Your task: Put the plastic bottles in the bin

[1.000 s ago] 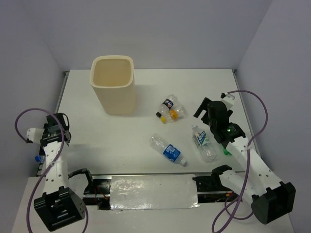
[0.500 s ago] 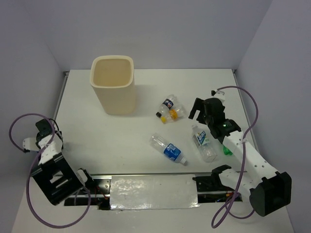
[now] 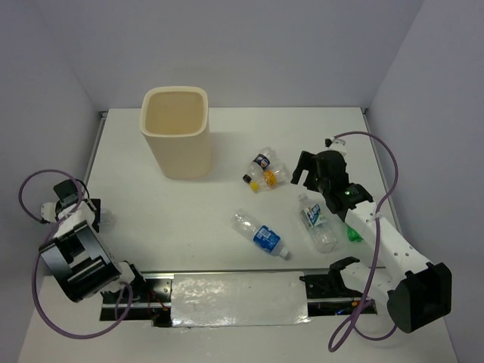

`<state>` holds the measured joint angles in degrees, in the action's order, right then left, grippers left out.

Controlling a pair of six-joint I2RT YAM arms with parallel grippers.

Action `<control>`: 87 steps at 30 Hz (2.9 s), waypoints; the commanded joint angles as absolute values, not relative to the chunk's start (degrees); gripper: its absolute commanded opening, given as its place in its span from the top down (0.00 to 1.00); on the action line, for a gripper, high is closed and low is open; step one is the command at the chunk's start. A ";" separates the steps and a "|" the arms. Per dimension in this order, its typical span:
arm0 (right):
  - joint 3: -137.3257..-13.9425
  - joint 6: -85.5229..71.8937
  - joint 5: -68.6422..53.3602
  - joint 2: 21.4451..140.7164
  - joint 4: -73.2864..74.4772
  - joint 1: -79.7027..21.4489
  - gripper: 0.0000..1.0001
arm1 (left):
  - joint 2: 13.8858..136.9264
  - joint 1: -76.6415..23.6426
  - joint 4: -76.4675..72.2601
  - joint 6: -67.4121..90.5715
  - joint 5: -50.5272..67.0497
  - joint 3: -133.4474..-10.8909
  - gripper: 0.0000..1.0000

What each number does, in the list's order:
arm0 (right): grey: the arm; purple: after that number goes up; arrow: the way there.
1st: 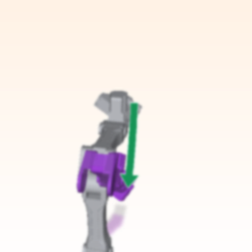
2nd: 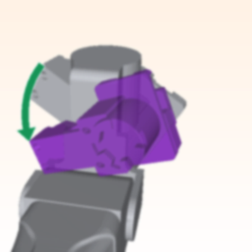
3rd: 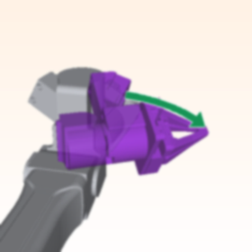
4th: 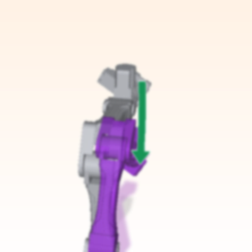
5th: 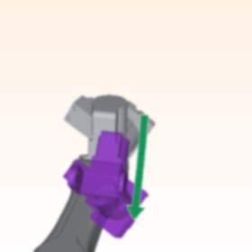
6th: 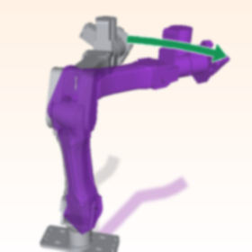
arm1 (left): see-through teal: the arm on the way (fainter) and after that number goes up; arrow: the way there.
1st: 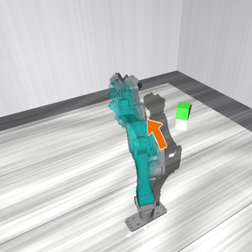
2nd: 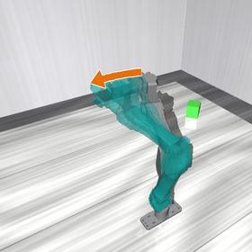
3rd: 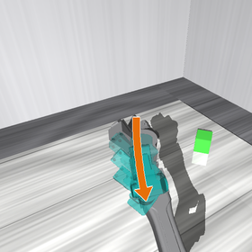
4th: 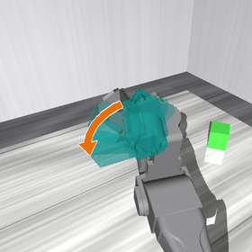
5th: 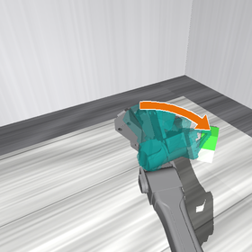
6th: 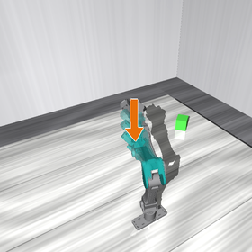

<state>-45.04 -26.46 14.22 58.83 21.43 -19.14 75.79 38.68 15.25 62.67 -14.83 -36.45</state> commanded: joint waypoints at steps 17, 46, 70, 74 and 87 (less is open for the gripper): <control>-43.59 -23.64 9.41 53.70 17.84 -18.28 0.00 | 66.00 4.84 8.03 37.89 -3.63 -76.46 0.40; -41.22 -23.73 11.42 51.15 20.92 -18.28 0.00 | 85.26 -9.84 13.00 26.37 -3.51 -95.01 0.01; -36.30 -12.93 1.48 46.58 17.13 -34.86 0.00 | 59.60 -27.60 12.04 26.98 -5.36 -54.86 0.01; -36.56 -13.87 1.41 49.56 19.95 -42.70 0.00 | 54.77 -27.60 13.53 28.91 -6.32 -51.33 0.01; -39.54 -18.72 13.26 75.40 15.73 -56.43 0.00 | 44.65 -27.60 22.58 37.61 -19.24 -45.97 0.01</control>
<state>-36.45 -16.88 6.44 71.85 18.50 -56.12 46.78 -27.57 20.69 34.24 -13.87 -46.04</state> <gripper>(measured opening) 0.997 0.993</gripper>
